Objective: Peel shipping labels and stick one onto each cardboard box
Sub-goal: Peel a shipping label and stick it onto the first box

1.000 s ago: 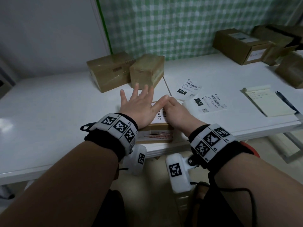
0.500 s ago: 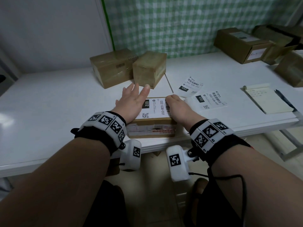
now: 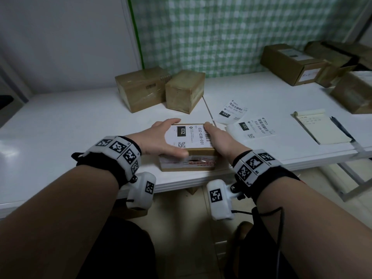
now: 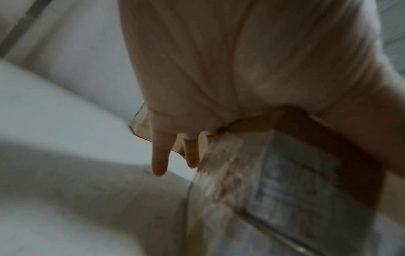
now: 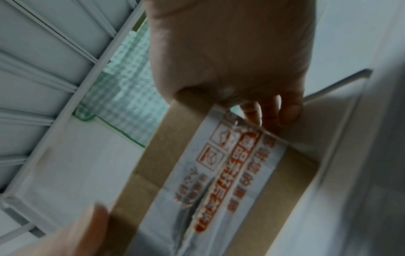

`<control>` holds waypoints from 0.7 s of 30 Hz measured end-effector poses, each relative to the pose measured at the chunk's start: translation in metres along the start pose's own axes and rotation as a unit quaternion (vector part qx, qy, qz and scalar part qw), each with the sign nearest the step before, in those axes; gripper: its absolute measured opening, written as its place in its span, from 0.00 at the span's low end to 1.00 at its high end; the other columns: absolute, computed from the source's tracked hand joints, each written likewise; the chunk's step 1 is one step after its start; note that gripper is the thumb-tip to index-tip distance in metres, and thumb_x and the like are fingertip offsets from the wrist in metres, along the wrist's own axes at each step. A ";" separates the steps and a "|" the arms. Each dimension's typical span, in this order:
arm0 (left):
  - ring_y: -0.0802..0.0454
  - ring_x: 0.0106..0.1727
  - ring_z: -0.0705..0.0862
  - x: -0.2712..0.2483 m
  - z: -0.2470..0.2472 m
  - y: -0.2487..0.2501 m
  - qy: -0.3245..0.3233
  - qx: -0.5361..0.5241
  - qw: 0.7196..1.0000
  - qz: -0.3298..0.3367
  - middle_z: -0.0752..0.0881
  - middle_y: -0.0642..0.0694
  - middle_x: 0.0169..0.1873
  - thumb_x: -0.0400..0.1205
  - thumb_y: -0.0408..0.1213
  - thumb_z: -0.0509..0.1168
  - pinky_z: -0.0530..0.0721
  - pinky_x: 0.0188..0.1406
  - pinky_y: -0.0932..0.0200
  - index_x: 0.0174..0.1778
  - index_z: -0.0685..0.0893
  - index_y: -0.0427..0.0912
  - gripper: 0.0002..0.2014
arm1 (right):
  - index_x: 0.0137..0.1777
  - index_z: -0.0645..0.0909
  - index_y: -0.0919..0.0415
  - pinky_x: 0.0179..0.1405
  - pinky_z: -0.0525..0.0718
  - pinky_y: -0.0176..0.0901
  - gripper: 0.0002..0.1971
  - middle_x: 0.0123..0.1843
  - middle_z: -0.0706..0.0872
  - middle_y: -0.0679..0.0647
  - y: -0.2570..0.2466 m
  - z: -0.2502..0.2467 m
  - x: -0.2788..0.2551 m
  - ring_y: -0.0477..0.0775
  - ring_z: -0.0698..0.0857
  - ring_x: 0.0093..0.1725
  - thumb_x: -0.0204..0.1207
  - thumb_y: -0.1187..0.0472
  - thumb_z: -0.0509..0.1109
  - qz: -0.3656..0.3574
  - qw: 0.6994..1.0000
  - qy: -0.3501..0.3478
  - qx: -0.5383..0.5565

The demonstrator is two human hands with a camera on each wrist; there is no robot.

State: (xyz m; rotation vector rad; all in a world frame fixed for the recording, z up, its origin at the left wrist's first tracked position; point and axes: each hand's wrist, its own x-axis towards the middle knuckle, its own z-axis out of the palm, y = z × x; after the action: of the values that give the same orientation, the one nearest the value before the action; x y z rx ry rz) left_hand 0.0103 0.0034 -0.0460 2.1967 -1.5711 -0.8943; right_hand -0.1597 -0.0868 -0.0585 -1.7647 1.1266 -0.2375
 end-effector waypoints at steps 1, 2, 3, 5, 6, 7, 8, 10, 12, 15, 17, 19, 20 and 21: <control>0.50 0.77 0.61 -0.001 -0.002 -0.001 -0.018 0.004 1.000 0.002 0.61 0.49 0.78 0.51 0.64 0.77 0.61 0.77 0.50 0.81 0.52 0.60 0.63 | 0.72 0.72 0.66 0.75 0.69 0.53 0.26 0.73 0.75 0.67 -0.001 0.001 -0.001 0.67 0.73 0.72 0.87 0.49 0.45 -0.007 1.000 -0.002 0.006; 0.50 0.77 0.62 -0.003 -0.003 -0.001 -0.025 0.007 1.000 0.006 0.63 0.49 0.77 0.53 0.60 0.80 0.63 0.75 0.51 0.81 0.51 0.59 0.62 | 0.69 0.76 0.64 0.75 0.69 0.55 0.28 0.72 0.78 0.65 -0.002 0.001 0.000 0.66 0.76 0.70 0.84 0.45 0.45 -0.008 1.000 -0.004 0.020; 0.49 0.75 0.65 -0.005 -0.003 -0.001 -0.019 0.007 1.000 0.007 0.66 0.49 0.74 0.56 0.53 0.82 0.66 0.71 0.54 0.80 0.53 0.57 0.60 | 0.67 0.78 0.62 0.75 0.69 0.57 0.31 0.71 0.79 0.62 -0.002 0.001 0.001 0.64 0.78 0.68 0.81 0.41 0.46 -0.007 0.999 -0.006 0.031; 0.48 0.67 0.73 -0.008 -0.001 -0.001 0.017 -0.006 1.000 0.009 0.74 0.48 0.66 0.61 0.41 0.83 0.71 0.59 0.60 0.78 0.58 0.51 0.53 | 0.65 0.79 0.59 0.74 0.71 0.58 0.33 0.69 0.80 0.59 0.003 -0.002 0.003 0.62 0.79 0.67 0.75 0.36 0.48 -0.001 0.999 -0.015 0.048; 0.49 0.64 0.76 -0.009 -0.001 -0.001 0.038 -0.017 0.999 0.008 0.76 0.48 0.63 0.62 0.39 0.83 0.73 0.55 0.61 0.77 0.61 0.49 0.51 | 0.63 0.80 0.58 0.72 0.73 0.58 0.34 0.67 0.83 0.57 0.004 -0.004 0.001 0.61 0.81 0.64 0.72 0.34 0.50 0.001 0.998 -0.017 0.066; 0.50 0.61 0.77 -0.011 -0.001 0.001 0.061 -0.028 0.998 0.008 0.78 0.48 0.61 0.62 0.40 0.83 0.74 0.54 0.61 0.76 0.62 0.48 0.49 | 0.62 0.81 0.57 0.69 0.75 0.58 0.35 0.63 0.85 0.56 0.004 -0.008 -0.002 0.60 0.83 0.62 0.69 0.32 0.53 0.002 0.996 -0.013 0.094; 0.51 0.59 0.78 -0.013 -0.001 0.002 0.085 -0.044 0.995 0.006 0.79 0.49 0.60 0.61 0.41 0.83 0.75 0.53 0.60 0.75 0.63 0.47 0.48 | 0.62 0.81 0.55 0.66 0.77 0.58 0.36 0.61 0.86 0.55 0.005 -0.011 -0.004 0.60 0.83 0.60 0.67 0.29 0.55 0.010 0.993 -0.004 0.122; 0.52 0.56 0.79 -0.016 -0.006 0.007 0.142 -0.075 0.987 0.003 0.80 0.50 0.58 0.61 0.45 0.83 0.76 0.49 0.60 0.73 0.64 0.47 0.47 | 0.67 0.77 0.53 0.59 0.80 0.56 0.39 0.60 0.82 0.53 0.006 -0.019 -0.007 0.57 0.82 0.57 0.67 0.25 0.57 0.020 0.987 0.007 0.156; 0.53 0.56 0.80 -0.016 -0.011 0.015 0.200 -0.088 0.976 0.009 0.80 0.49 0.58 0.59 0.48 0.83 0.77 0.45 0.61 0.73 0.66 0.44 0.49 | 0.68 0.77 0.53 0.52 0.82 0.52 0.39 0.58 0.81 0.53 0.002 -0.025 -0.010 0.55 0.83 0.52 0.66 0.24 0.60 0.017 0.983 -0.011 0.184; 0.51 0.61 0.78 -0.015 -0.013 0.033 0.252 -0.118 0.960 0.009 0.78 0.48 0.62 0.50 0.58 0.81 0.81 0.55 0.54 0.72 0.66 0.43 0.55 | 0.58 0.82 0.56 0.47 0.85 0.49 0.37 0.52 0.86 0.57 -0.009 -0.027 -0.015 0.57 0.87 0.47 0.65 0.24 0.62 -0.008 0.977 -0.054 0.204; 0.50 0.65 0.76 -0.012 -0.013 0.043 0.270 -0.127 0.954 0.002 0.77 0.47 0.63 0.49 0.62 0.77 0.79 0.62 0.50 0.70 0.67 0.43 0.54 | 0.56 0.83 0.57 0.47 0.87 0.49 0.34 0.50 0.88 0.59 -0.016 -0.027 -0.015 0.58 0.87 0.47 0.66 0.27 0.65 -0.020 0.975 -0.065 0.211; 0.50 0.65 0.75 -0.006 -0.014 0.050 0.283 -0.127 0.951 0.001 0.77 0.48 0.63 0.50 0.61 0.76 0.78 0.61 0.53 0.69 0.67 0.43 0.52 | 0.59 0.83 0.57 0.45 0.88 0.50 0.31 0.50 0.87 0.59 -0.022 -0.026 -0.012 0.58 0.87 0.47 0.66 0.32 0.70 -0.030 0.971 -0.062 0.229; 0.50 0.65 0.75 0.000 -0.016 0.052 0.286 -0.127 0.950 0.001 0.77 0.48 0.62 0.51 0.60 0.76 0.78 0.58 0.55 0.69 0.67 0.43 0.52 | 0.59 0.83 0.56 0.44 0.89 0.50 0.30 0.50 0.87 0.58 -0.025 -0.026 -0.008 0.59 0.86 0.46 0.66 0.34 0.72 -0.034 0.968 -0.061 0.240; 0.50 0.64 0.75 0.005 -0.017 0.054 0.282 -0.122 0.952 0.003 0.77 0.48 0.63 0.51 0.60 0.76 0.77 0.55 0.57 0.71 0.66 0.42 0.53 | 0.59 0.84 0.55 0.43 0.89 0.50 0.28 0.49 0.87 0.57 -0.027 -0.027 -0.003 0.59 0.86 0.46 0.67 0.36 0.73 -0.036 0.967 -0.061 0.246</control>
State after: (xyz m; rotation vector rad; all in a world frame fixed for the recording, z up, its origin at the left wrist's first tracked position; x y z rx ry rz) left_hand -0.0180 -0.0231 -0.0040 2.0215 -1.1249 -0.3716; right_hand -0.1622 -0.0994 -0.0220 -1.3555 0.8272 -0.4092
